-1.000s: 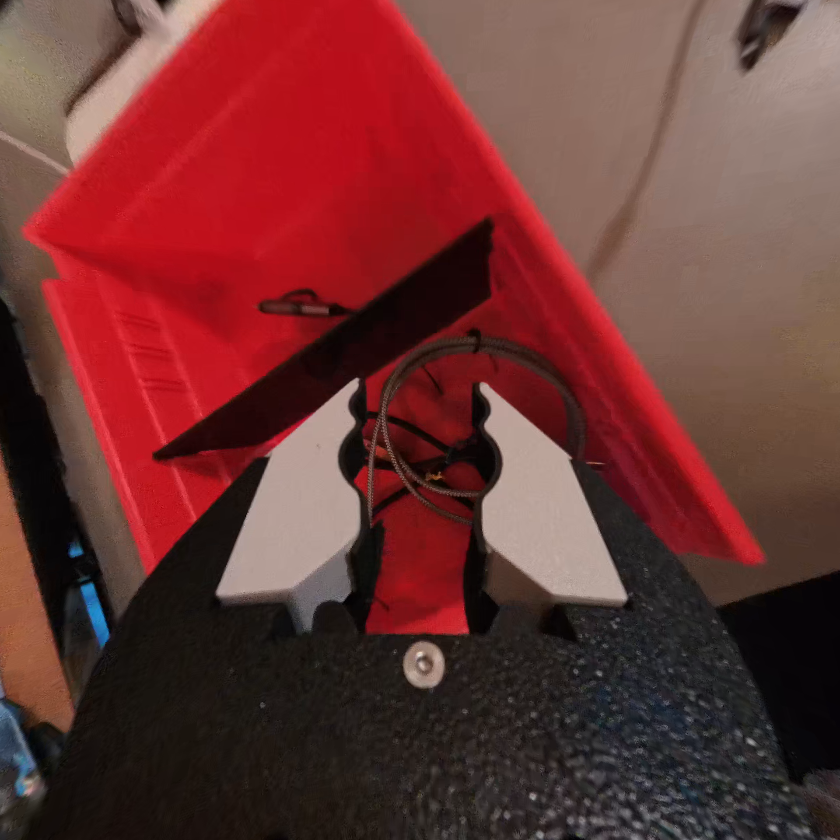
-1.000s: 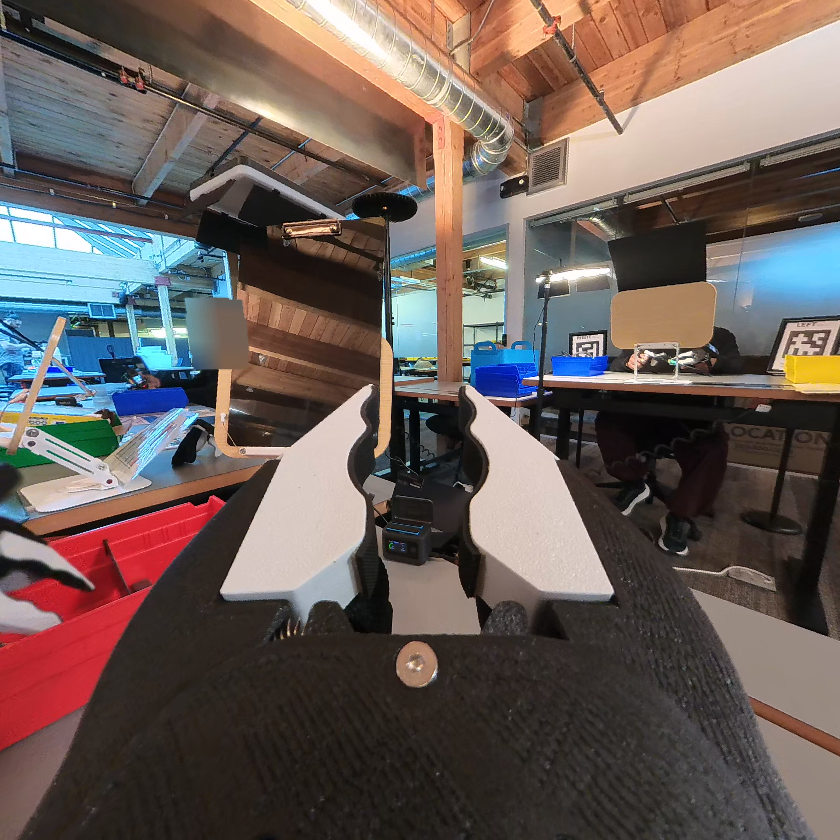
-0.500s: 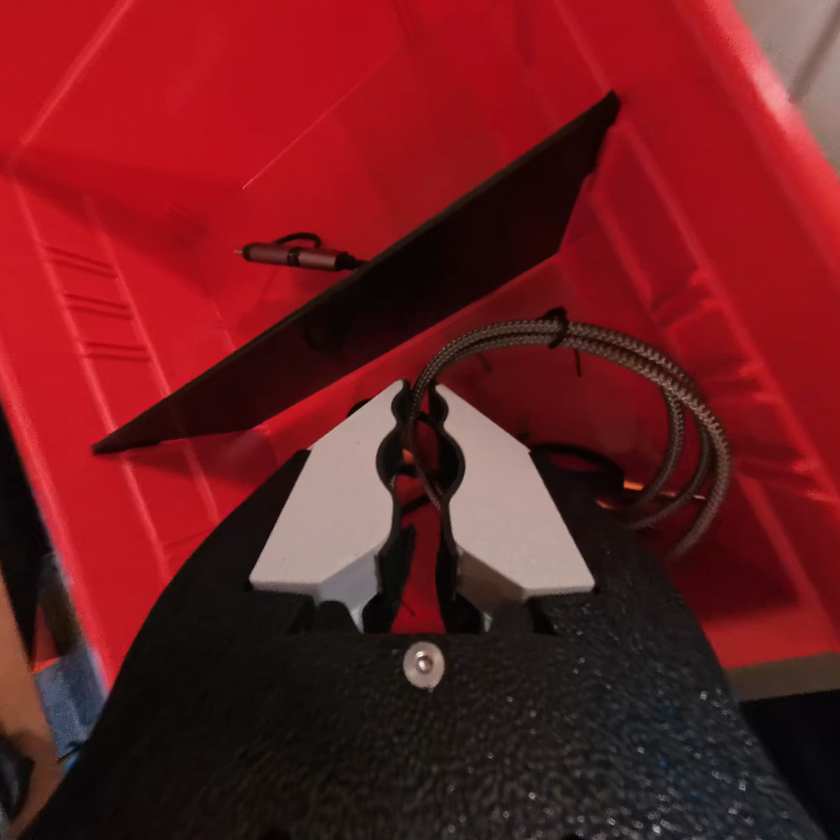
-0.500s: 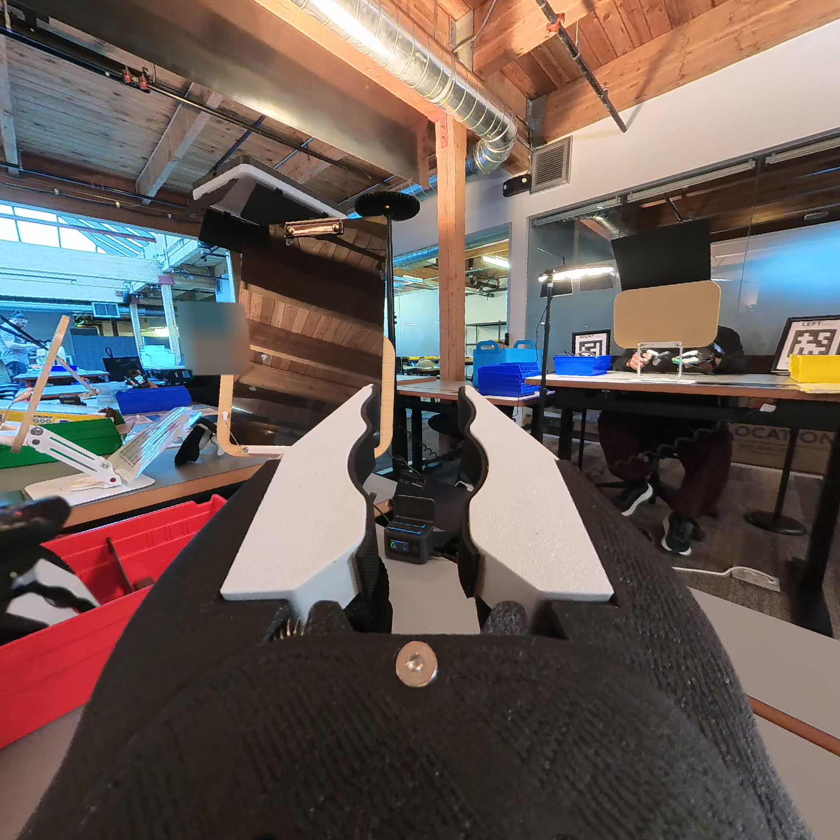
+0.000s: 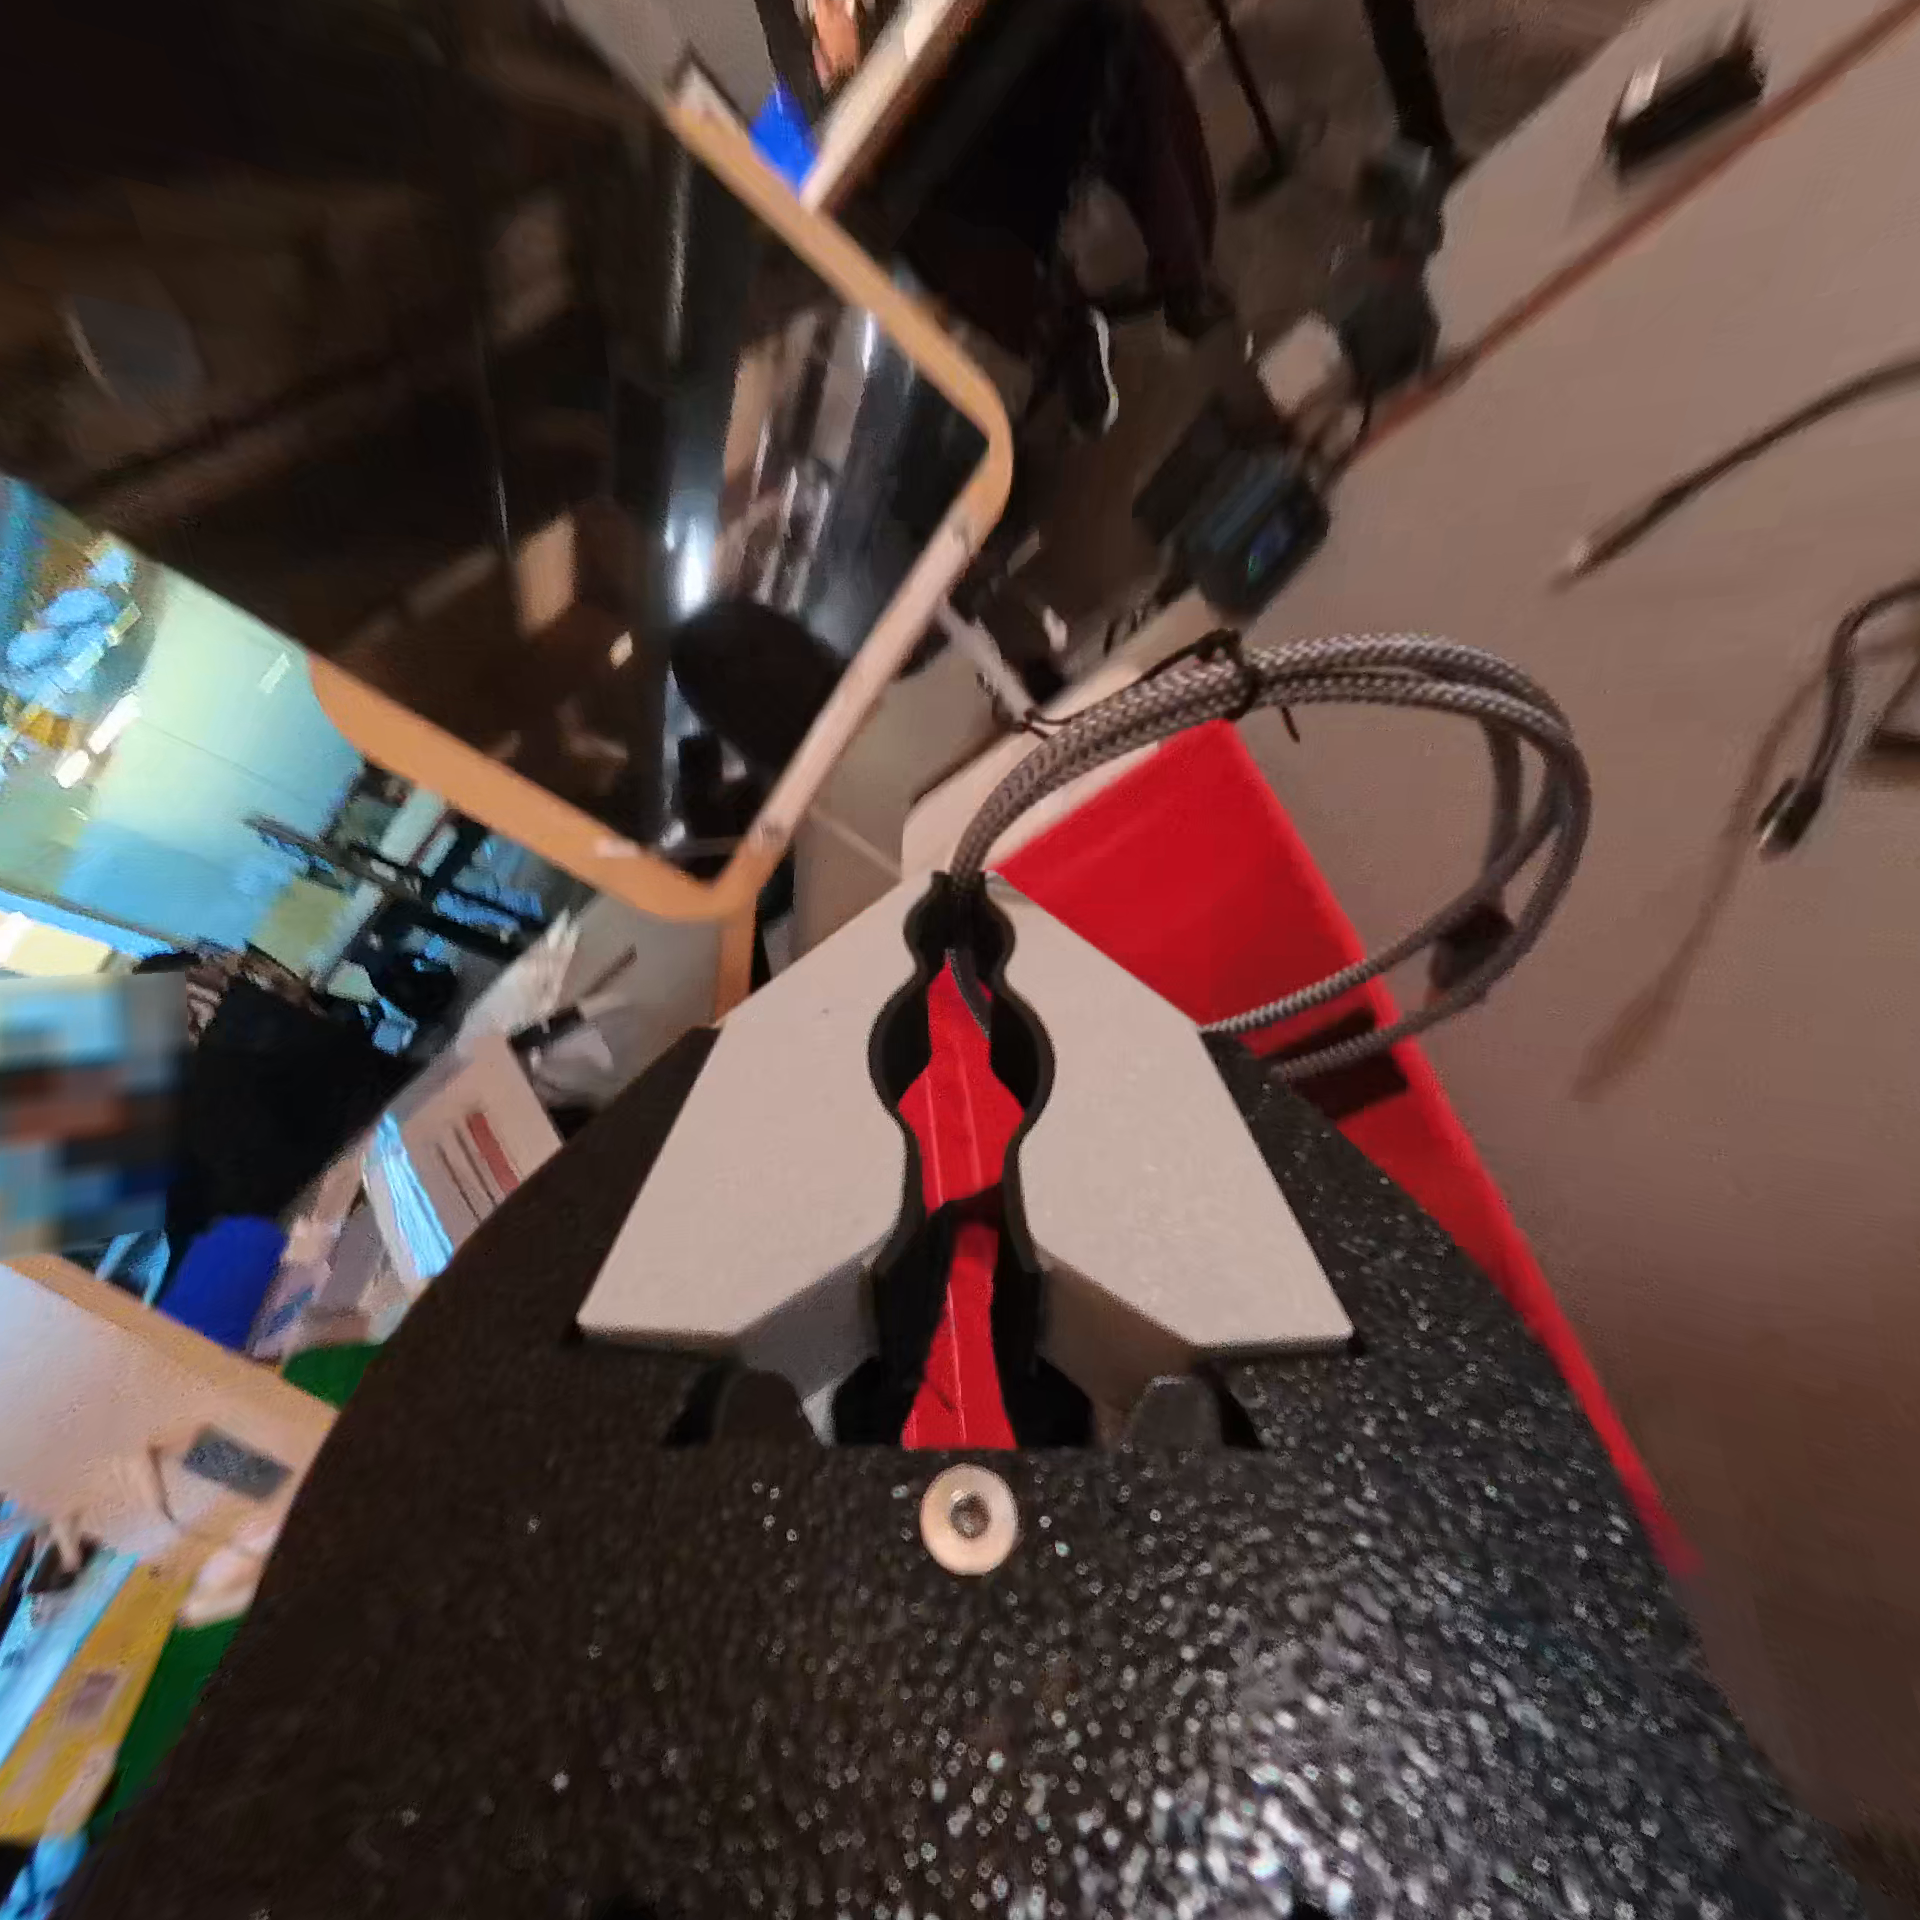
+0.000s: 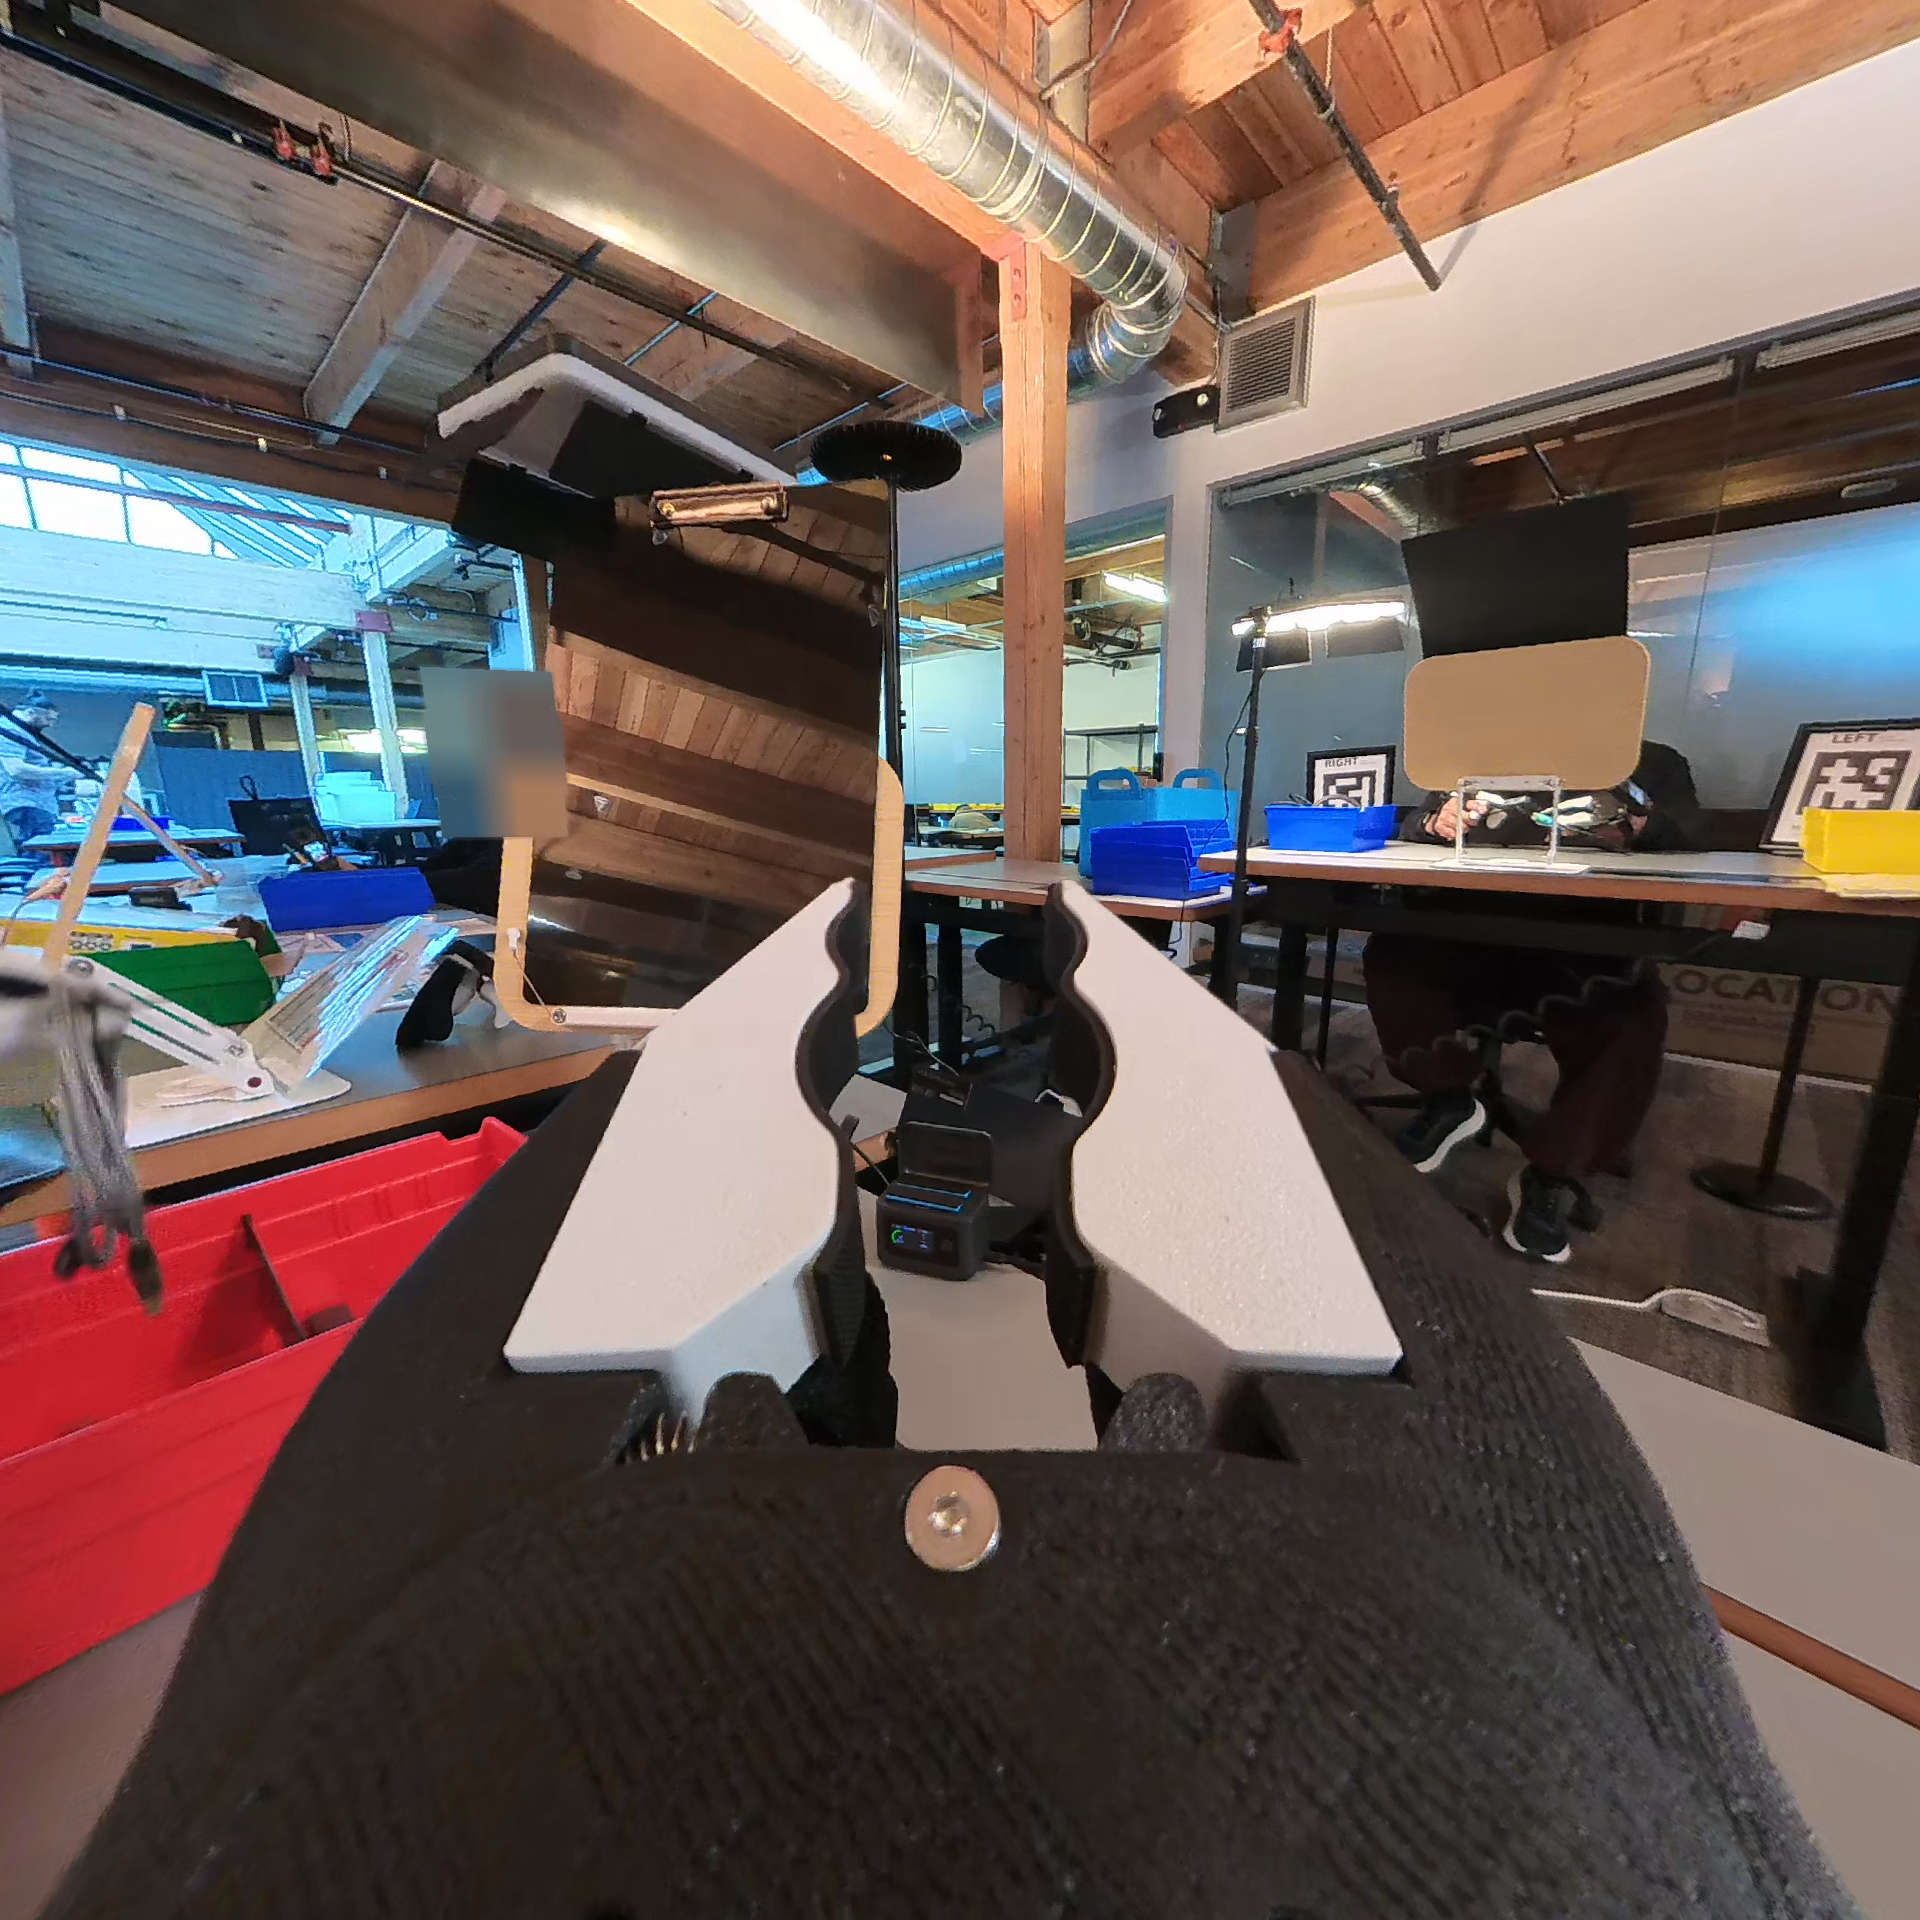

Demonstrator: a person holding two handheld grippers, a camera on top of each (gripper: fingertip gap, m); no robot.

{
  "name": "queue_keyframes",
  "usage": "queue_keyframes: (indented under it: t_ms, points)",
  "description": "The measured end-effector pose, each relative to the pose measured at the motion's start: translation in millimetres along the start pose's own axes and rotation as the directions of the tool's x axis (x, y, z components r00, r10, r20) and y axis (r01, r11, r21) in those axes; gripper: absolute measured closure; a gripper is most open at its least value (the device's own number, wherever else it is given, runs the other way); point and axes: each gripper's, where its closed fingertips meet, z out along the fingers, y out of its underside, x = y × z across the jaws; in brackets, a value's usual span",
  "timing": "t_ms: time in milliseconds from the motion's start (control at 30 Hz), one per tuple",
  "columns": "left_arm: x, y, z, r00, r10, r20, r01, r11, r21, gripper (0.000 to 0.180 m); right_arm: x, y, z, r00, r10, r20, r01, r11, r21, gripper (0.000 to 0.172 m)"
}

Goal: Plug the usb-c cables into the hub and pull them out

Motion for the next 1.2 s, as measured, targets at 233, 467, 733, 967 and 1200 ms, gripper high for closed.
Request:
queue_keyframes:
  t_ms: [233, 467, 733, 967, 1200]
  points:
    - [69.4, -119.8, 23.0, 0.971, 0.017, -0.238, 0.048, 0.963, 0.265, 0.179, 2.6, -7.8, -5.8, 1.0, -0.012, -0.019, 0.013, 1.0, 0.022, 0.139]
    - [205.9, -169.2, 108.2, 0.821, 0.07, -0.567, 0.071, 0.972, 0.223, 0.179, 10.6, -5.6, -7.4, 0.999, -0.018, -0.047, 0.019, 1.0, 0.017, 0.139]
    - [294.8, -173.5, 198.5, 0.752, 0.082, -0.655, -0.027, 0.995, 0.094, 0.179, 21.4, 2.9, -6.9, 0.996, -0.027, -0.084, 0.025, 1.0, -0.015, 0.14]
    - [286.7, -165.8, 216.0, 0.822, -0.087, -0.563, 0.222, 0.959, 0.175, 0.099, 37.9, 16.0, -8.3, 0.984, -0.085, -0.156, 0.072, 0.994, -0.086, 0.14]
    - [265.0, -100.4, 154.8, 0.733, -0.135, -0.667, 0.369, 0.902, 0.224, 0.106, 43.8, 27.0, -5.4, 0.977, -0.106, -0.184, 0.081, 0.987, -0.142, 0.14]
